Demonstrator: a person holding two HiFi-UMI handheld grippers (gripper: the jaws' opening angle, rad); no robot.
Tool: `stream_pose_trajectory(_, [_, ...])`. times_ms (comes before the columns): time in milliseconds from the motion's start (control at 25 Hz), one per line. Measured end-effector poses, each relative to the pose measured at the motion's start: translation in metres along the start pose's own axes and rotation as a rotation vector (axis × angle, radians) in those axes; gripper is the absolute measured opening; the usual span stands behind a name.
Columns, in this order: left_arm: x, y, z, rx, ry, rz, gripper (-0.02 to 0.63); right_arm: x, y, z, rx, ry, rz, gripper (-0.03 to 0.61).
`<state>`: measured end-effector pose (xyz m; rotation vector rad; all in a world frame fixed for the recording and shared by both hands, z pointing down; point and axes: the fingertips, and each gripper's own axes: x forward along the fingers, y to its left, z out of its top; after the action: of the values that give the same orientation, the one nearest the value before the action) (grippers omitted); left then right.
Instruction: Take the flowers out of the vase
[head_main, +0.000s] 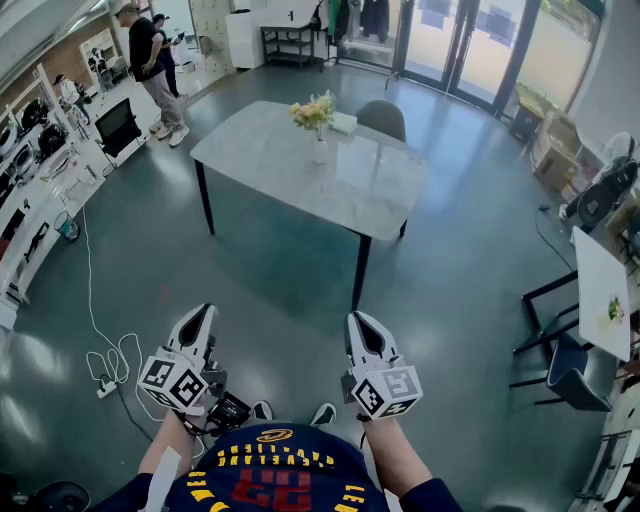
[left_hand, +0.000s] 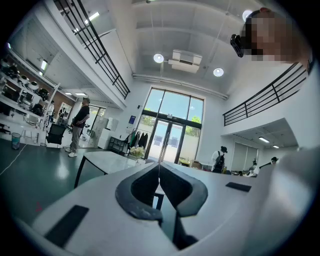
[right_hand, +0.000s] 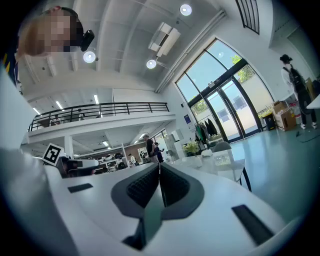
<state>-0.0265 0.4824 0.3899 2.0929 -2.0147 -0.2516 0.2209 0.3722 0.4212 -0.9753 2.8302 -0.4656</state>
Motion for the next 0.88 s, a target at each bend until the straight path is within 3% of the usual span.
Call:
stream_pose_trajectory(640, [0.008,-0.047,-0.001,0.016,-0.019,-0.003,0.003,-0.036,-0.019,0.023,0.019,-0.056,0.047,0.015])
stream_pose_trajectory(880, [0.006,-0.047,-0.019,0.004,0.018,0.008,0.003,-0.042,-0.026,0.008,-0.011,-0.023,0.030,0.015])
